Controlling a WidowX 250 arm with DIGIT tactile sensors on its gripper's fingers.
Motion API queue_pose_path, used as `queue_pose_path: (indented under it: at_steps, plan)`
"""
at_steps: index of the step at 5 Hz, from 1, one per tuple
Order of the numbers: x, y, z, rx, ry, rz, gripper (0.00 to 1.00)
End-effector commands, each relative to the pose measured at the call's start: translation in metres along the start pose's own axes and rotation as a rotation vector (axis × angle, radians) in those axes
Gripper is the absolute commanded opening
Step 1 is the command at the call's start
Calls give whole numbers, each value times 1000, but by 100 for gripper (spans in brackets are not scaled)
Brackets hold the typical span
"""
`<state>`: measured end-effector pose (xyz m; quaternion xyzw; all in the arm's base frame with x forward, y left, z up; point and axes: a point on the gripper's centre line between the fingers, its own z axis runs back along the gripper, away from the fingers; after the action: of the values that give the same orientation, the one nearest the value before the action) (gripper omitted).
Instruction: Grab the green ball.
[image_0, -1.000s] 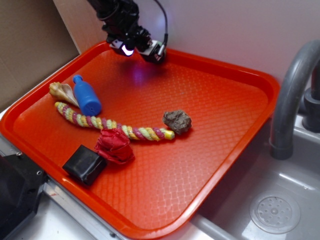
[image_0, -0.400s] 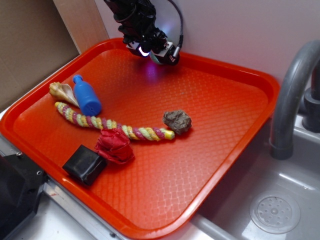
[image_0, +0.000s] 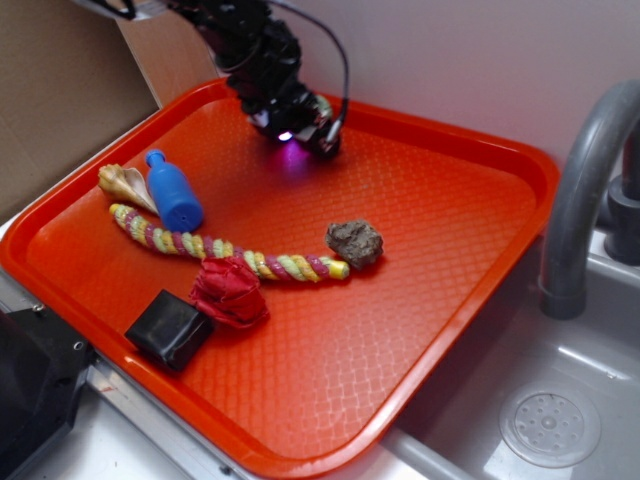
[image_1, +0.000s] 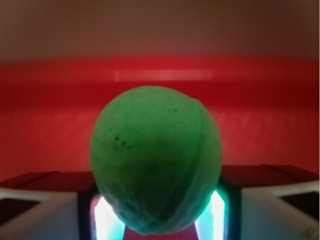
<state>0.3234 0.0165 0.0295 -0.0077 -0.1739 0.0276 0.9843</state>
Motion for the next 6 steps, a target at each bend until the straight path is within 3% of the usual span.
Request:
queue_pose_path:
  at_steps: [1,3,4,5,6]
  plan:
    - [18,-2,29,-10,-94,7,0]
    - [26,11,91,-37,-151,71,0]
    - [19,21,129,-4,-65,90,0]
    - [6,24,183,98,105,213,0]
    - [-2,34,231,7,157,260,0]
